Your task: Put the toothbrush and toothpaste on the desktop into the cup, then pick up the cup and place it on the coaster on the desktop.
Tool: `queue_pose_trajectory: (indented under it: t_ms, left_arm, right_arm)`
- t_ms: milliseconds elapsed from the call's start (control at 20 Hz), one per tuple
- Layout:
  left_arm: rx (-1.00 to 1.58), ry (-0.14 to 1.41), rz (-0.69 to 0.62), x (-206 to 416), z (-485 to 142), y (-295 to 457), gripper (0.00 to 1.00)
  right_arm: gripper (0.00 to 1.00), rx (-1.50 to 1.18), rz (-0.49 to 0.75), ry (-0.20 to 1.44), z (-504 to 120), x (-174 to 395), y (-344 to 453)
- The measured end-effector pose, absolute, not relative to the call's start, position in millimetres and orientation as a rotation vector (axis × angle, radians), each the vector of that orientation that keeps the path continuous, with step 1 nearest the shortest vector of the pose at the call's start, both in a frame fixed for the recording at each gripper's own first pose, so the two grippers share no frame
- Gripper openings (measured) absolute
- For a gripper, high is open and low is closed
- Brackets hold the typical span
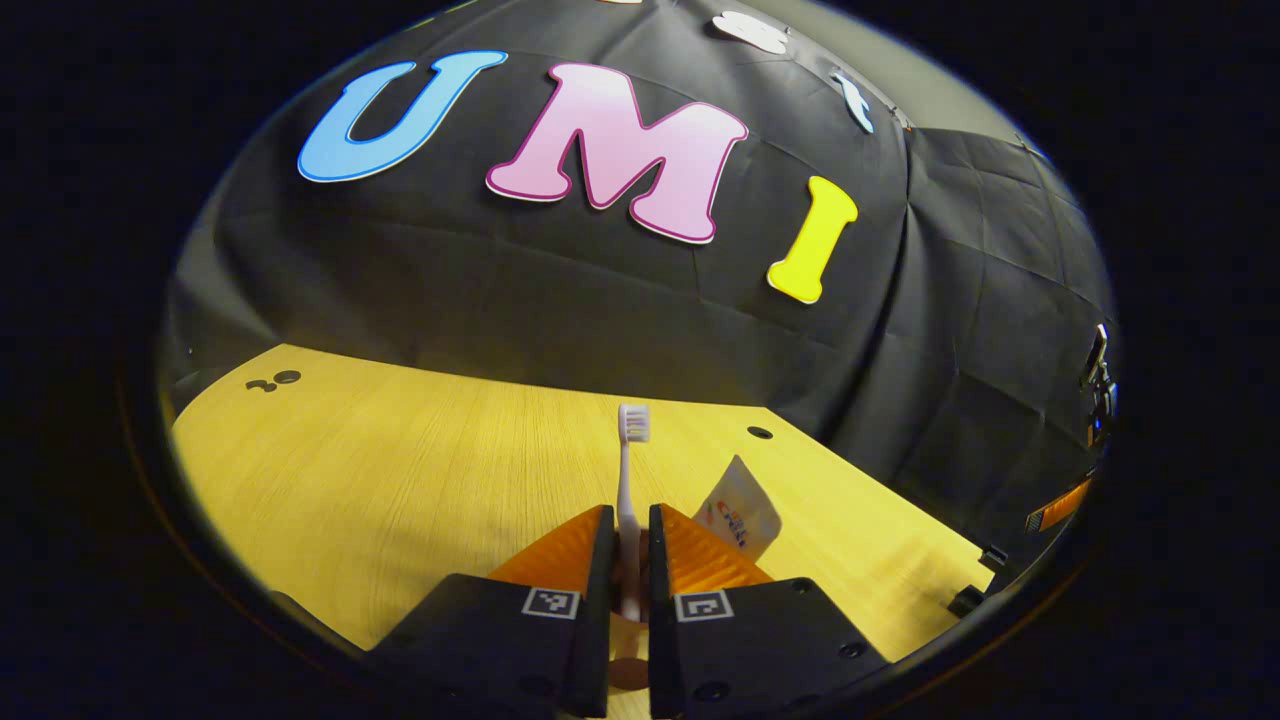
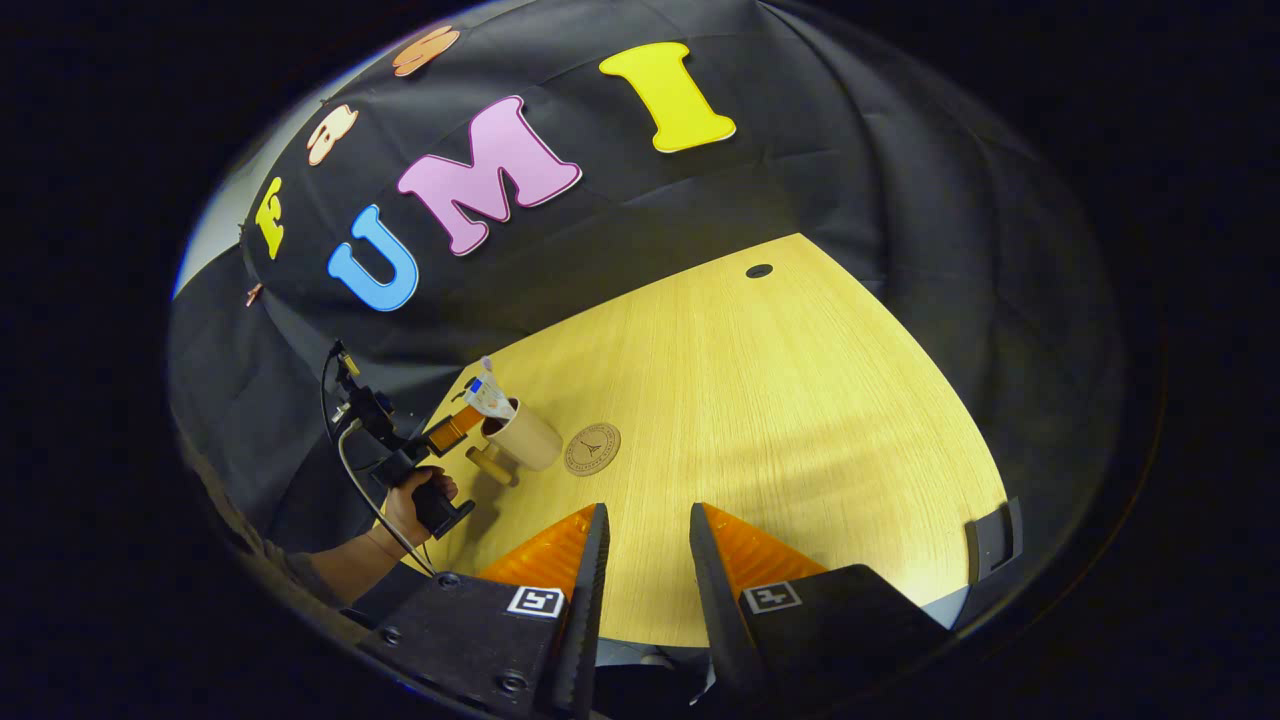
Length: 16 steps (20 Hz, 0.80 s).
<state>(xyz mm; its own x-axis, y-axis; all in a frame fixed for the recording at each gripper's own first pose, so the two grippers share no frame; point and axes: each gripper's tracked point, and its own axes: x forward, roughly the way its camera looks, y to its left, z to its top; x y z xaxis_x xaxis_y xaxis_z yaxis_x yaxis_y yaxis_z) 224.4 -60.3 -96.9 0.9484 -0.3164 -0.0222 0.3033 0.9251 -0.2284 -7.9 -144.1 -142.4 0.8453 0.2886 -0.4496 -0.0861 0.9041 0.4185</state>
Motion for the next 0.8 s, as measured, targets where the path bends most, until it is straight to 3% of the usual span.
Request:
queue_pose_trajectory:
  t_ms: [200, 350, 400, 500, 600, 700, 800]
  left_arm:
    - [-0.213, 0.123, -0.351, 207, -100, -59, 0.33]
    - [-0.197, 0.221, -0.394, 190, -107, -63, 0.54]
    - [-0.182, 0.251, -0.408, 186, -108, -65, 0.49]
    - [-0.123, 0.330, -0.420, 175, -117, -65, 0.60]
    - [-0.040, 0.434, -0.408, 162, -136, -59, 0.72]
    - [0.023, 0.501, -0.397, 155, -149, -55, 0.96]
    - [0.051, 0.556, -0.379, 150, -159, -49, 0.96]
  right_arm:
    - [0.50, 0.410, 0.217, 0.520, -139, -7, -135]
    - [0.50, 0.395, 0.225, 0.525, -148, -7, -133]
    - [0.50, 0.402, 0.226, 0.527, -151, -7, -133]
    - [0.50, 0.420, 0.222, 0.533, -155, -5, -132]
    - [0.50, 0.432, 0.215, 0.532, -160, -4, -133]
    - [0.50, 0.437, 0.204, 0.524, -161, -4, -139]
    - [0.50, 0.433, 0.190, 0.516, -162, -5, -146]
